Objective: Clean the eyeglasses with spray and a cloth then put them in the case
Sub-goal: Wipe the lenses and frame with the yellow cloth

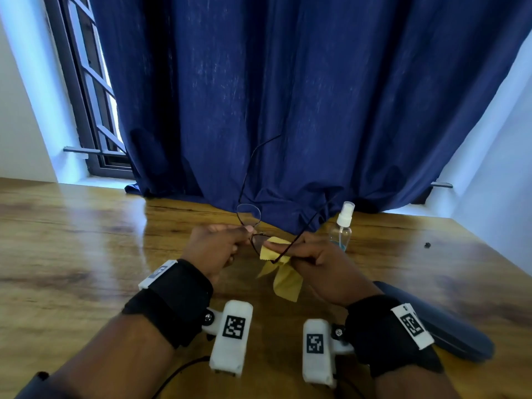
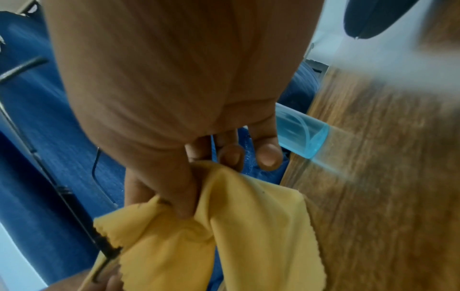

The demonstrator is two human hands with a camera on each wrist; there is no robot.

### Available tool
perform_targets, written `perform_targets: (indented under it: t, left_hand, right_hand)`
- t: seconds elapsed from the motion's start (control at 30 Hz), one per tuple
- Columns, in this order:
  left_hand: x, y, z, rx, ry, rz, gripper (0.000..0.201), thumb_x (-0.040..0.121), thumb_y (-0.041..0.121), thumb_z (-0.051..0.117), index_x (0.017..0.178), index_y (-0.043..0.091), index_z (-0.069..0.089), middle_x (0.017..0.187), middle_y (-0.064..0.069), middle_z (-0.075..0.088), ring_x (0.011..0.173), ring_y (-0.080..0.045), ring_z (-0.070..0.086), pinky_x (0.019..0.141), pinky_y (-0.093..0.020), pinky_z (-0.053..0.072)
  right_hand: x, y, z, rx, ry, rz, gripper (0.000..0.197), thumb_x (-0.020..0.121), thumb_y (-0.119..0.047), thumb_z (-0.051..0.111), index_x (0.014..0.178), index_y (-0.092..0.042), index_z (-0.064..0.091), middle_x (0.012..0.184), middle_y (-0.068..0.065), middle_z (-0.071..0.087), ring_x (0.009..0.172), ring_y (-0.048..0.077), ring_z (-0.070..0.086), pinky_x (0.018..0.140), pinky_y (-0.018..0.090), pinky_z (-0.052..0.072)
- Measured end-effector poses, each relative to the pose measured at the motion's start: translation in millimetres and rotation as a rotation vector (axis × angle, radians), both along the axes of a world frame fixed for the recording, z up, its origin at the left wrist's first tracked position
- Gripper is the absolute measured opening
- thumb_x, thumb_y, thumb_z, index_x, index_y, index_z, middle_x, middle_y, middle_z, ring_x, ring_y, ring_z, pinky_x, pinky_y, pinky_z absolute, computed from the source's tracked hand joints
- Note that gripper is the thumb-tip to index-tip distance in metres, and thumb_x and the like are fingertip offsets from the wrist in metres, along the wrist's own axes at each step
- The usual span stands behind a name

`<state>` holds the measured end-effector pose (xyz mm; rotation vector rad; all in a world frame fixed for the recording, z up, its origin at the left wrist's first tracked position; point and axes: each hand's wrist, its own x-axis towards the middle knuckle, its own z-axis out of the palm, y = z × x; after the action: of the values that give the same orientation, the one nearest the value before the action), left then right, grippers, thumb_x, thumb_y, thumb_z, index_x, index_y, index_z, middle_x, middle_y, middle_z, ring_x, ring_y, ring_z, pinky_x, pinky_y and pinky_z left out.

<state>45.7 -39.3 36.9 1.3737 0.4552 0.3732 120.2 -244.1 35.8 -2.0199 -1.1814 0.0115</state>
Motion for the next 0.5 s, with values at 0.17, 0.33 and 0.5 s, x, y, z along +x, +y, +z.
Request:
perform_targets:
  t: [0.17, 0.33, 0.5]
  left_hand:
    - [0, -3, -3, 0.114, -0.026, 0.046, 0.013, 0.091, 0.012, 0.073, 0.089, -0.001, 0.077, 0.060, 0.007, 0.073, 0.041, 0.007, 0.056, 0.046, -0.009, 0.041]
    - [-1, -5, -1, 0.148, -0.048, 0.046, 0.014, 0.091, 0.010, 0.073, 0.087, -0.003, 0.076, 0.055, 0.011, 0.070, 0.040, 0.007, 0.055, 0.045, -0.006, 0.040]
    - [-2, -10, -2, 0.201, -0.027, 0.019, 0.014, 0.090, 0.018, 0.075, 0.083, 0.007, 0.080, 0.060, 0.012, 0.072, 0.045, 0.010, 0.055, 0.061, -0.021, 0.041]
  right_hand:
    - [0, -8, 10, 0.134, 0.161, -0.094, 0.038, 0.096, -0.022, 0.069, 0.128, -0.042, 0.066, 0.096, -0.008, 0.079, 0.086, 0.003, 0.072, 0.079, 0.013, 0.054]
    - [2, -6, 13, 0.297, 0.188, -0.375, 0.017, 0.091, -0.039, 0.073, 0.084, -0.024, 0.072, 0.072, -0.002, 0.075, 0.062, 0.004, 0.062, 0.061, 0.022, 0.049]
    - [3, 1, 6, 0.288, 0.070, -0.400, 0.030, 0.087, -0.049, 0.073, 0.073, -0.022, 0.072, 0.079, -0.003, 0.064, 0.072, 0.010, 0.058, 0.069, 0.022, 0.044]
